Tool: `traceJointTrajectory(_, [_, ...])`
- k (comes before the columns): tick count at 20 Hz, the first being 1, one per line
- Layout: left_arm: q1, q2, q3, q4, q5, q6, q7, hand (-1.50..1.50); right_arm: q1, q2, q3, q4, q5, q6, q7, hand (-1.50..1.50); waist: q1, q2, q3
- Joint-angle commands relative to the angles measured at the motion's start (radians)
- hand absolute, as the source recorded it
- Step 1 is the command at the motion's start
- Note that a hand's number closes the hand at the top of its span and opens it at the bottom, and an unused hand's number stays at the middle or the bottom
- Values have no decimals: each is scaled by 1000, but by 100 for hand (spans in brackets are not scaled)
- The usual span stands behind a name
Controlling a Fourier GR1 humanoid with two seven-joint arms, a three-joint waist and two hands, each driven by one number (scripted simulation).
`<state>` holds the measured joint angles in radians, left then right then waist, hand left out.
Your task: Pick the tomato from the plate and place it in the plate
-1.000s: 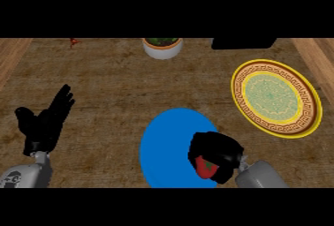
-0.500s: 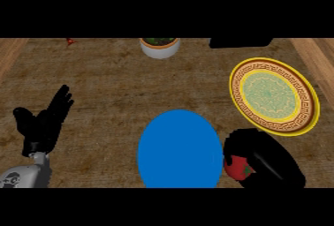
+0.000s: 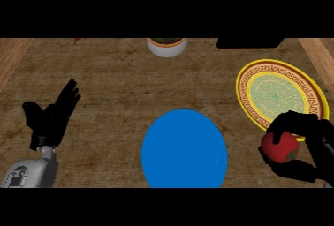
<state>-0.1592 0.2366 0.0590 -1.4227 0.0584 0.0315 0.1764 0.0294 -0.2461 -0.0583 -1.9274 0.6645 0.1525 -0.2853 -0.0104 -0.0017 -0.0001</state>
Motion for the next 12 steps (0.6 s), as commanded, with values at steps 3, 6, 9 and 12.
traceJointTrajectory(3, [32,13,10,-6,7,-38,-13,0,-153,-81,-210,187,-149,70,32,150,16,3,0])
traceJointTrajectory(6, [-2,-23,-4,-15,-12,-2,-2,0,-305,-110,-231,387,-100,11,16,150,22,4,0])
traceJointTrajectory(9, [-1,-60,-15,37,-30,12,-44,0,-341,-172,-281,556,-130,15,-91,150,18,5,0])
traceJointTrajectory(12, [-16,-4,40,91,-1,-45,-72,0,-406,-212,-276,723,-75,-32,-155,150,20,5,0])
